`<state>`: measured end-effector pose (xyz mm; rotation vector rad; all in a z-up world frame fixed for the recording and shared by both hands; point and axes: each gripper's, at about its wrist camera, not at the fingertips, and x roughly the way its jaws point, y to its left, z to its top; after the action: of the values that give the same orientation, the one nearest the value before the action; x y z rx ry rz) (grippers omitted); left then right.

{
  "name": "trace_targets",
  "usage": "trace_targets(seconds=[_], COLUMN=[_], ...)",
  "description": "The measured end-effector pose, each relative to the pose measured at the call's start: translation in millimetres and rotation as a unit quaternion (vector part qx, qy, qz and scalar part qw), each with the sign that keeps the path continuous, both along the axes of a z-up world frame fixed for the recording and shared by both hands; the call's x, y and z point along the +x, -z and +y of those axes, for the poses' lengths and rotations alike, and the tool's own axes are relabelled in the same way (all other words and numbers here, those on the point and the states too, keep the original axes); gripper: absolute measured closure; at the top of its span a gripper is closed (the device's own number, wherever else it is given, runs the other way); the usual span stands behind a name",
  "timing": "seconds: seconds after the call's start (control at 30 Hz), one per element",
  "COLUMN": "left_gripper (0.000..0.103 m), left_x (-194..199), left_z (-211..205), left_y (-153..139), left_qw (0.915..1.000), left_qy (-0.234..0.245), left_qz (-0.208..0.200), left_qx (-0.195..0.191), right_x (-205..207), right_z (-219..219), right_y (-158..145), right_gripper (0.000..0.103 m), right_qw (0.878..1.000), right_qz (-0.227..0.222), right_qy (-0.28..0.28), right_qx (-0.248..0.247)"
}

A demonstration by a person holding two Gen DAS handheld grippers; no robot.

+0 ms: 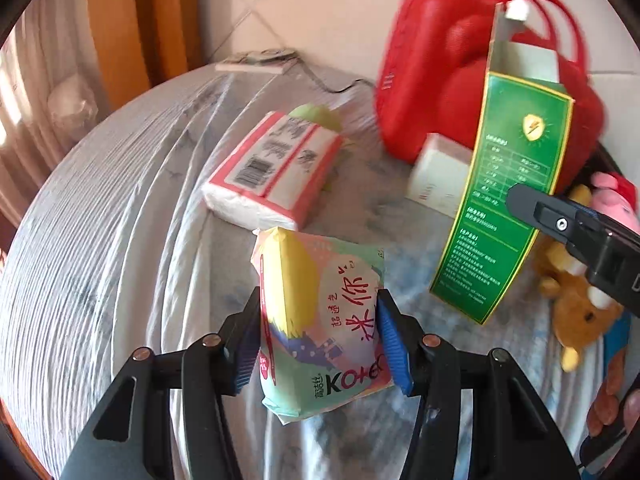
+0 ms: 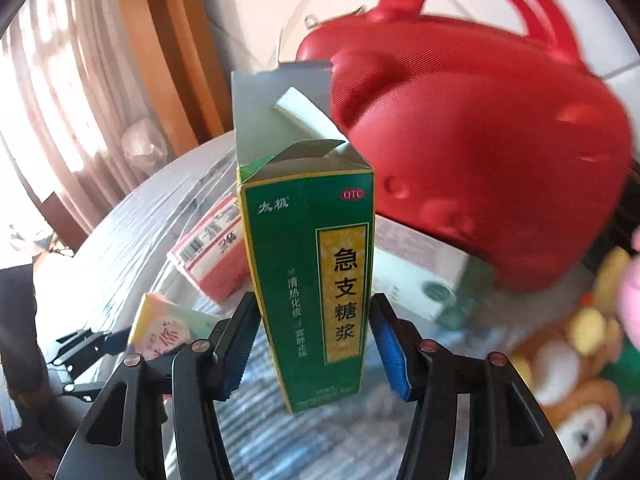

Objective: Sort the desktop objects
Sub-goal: 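Grasp the Kotex pad pack with the left gripper while the right grasps the green syrup box, then carry the pad pack and green syrup box over the crate and release both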

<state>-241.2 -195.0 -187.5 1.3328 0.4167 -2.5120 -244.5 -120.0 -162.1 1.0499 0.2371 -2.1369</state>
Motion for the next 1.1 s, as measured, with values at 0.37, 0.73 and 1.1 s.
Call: trace_targets(seconds=[0.37, 0.73, 1.1], left_gripper=[0.050, 0.050, 0.050], left_x=[53.8, 107.1, 127.1], left_z=[60.2, 150.6, 290.3], left_y=[-93.2, -174.3, -233.8], left_qw=[0.9908, 0.9595, 0.9017], left_qy=[0.077, 0.186, 0.340], left_qz=[0.106, 0.205, 0.266], left_qx=[-0.033, -0.053, -0.026], right_x=[74.6, 181.3, 281.7], right_z=[82.8, 197.8, 338.8], right_y=[-91.5, -182.1, -259.3], right_gripper=[0.048, 0.048, 0.048], right_qw=[0.994, 0.961, 0.885], right_qz=[0.072, 0.167, 0.250], right_qy=[0.081, 0.216, 0.389], right_qx=[-0.033, -0.043, -0.047])
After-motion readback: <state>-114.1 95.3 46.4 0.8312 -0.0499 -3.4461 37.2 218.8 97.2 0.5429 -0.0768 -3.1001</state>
